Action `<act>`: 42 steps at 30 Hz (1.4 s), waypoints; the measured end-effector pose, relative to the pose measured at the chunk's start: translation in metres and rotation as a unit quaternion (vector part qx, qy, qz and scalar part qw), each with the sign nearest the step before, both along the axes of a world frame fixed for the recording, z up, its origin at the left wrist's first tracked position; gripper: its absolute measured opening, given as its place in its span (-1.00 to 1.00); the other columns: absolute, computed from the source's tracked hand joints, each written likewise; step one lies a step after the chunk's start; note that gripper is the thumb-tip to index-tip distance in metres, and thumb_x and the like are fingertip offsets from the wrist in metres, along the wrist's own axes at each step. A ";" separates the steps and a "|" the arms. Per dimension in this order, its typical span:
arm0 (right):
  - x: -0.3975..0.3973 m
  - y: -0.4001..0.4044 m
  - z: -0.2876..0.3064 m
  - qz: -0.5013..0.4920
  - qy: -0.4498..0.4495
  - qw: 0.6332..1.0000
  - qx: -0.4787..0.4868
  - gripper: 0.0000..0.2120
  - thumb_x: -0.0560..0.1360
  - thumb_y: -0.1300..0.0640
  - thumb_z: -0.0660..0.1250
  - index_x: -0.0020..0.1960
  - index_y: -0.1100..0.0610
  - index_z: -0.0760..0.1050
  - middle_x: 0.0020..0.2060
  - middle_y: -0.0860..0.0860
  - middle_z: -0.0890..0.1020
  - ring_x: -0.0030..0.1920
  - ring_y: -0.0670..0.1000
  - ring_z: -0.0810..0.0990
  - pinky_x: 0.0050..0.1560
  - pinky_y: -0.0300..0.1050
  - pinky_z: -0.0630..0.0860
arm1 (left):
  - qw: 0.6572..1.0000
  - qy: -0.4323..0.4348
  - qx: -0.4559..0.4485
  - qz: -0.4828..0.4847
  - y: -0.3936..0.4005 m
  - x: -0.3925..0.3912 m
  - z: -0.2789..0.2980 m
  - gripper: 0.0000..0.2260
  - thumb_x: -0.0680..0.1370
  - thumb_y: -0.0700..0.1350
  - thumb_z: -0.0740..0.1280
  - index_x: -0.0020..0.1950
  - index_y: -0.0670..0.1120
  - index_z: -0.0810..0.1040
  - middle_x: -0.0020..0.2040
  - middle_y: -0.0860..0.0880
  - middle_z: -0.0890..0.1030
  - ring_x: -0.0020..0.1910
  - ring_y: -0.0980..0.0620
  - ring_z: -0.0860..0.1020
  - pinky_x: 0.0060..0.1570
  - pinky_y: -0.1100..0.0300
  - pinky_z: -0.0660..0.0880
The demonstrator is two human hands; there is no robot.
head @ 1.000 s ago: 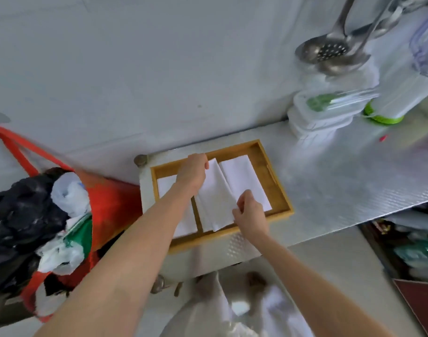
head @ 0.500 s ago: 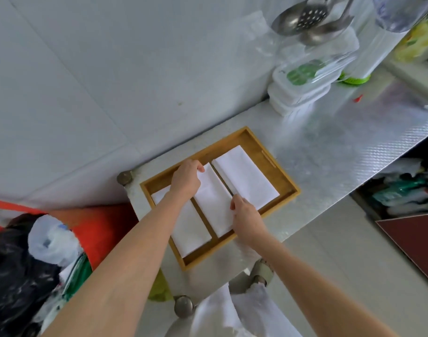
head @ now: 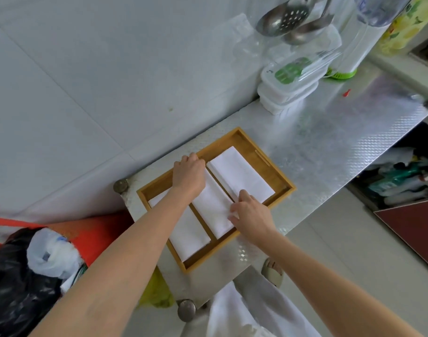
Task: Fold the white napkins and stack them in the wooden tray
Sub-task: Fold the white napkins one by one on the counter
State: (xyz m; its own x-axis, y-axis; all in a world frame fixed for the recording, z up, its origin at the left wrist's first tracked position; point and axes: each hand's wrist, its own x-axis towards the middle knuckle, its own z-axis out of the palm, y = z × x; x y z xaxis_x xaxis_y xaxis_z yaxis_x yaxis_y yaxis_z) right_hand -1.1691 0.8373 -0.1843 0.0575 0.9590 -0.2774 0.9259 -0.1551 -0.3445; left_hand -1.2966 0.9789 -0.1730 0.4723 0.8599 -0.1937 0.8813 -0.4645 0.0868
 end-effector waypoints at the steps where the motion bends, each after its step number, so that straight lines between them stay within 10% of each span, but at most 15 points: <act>1: 0.010 0.000 0.005 0.000 0.003 1.000 0.021 -0.78 0.58 -0.03 0.25 0.12 0.05 0.55 -0.02 -0.05 0.40 -0.11 -0.04 0.45 -0.23 -0.20 0.47 | 1.000 -0.023 0.006 -0.009 0.001 0.011 0.010 -0.78 0.60 -0.11 0.24 0.23 -0.07 0.50 0.21 -0.07 0.49 0.17 -0.05 0.45 0.14 0.06 0.40; 10: 0.246 -0.086 0.036 -0.237 -0.050 0.970 0.014 -0.82 0.56 0.04 0.19 -0.04 0.11 0.50 -0.04 0.06 0.58 0.03 0.15 0.56 -0.18 -0.08 0.39 | 0.977 0.039 -0.077 -0.196 -0.048 0.218 0.066 -0.84 0.59 -0.14 0.17 0.08 -0.08 0.52 0.08 -0.10 0.58 0.04 -0.13 0.54 -0.06 0.07 0.45; 23: 0.586 -0.419 0.104 -0.568 -0.111 0.815 0.026 -0.76 0.58 -0.01 0.20 0.00 0.11 0.56 -0.05 0.09 0.64 -0.02 0.18 0.59 -0.08 -0.03 0.48 | 0.867 -0.006 -0.053 -0.496 -0.324 0.677 0.109 -0.84 0.58 -0.06 0.22 0.06 -0.06 0.54 0.08 -0.05 0.59 0.05 -0.11 0.54 -0.03 0.09 0.45; 42: 0.920 -0.613 0.104 -0.736 -0.118 0.667 -0.003 -0.78 0.57 0.12 0.16 -0.03 0.17 0.56 -0.12 0.09 0.63 -0.13 0.11 0.58 -0.18 -0.05 0.54 | 0.724 0.002 -0.025 -0.689 -0.525 1.113 0.108 -0.70 0.59 -0.05 0.21 0.31 -0.08 0.45 0.28 -0.08 0.50 0.25 -0.12 0.46 0.17 0.03 0.45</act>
State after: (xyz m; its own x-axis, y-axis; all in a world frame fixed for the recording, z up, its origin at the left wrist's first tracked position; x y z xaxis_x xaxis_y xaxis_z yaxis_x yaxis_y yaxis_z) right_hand -0.2493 0.2241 -0.0807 0.9779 -0.1851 -0.0974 -0.2021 -0.9562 -0.2119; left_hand -0.1837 0.4534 -0.0650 0.8749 -0.4353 -0.2122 -0.4154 -0.8998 0.1332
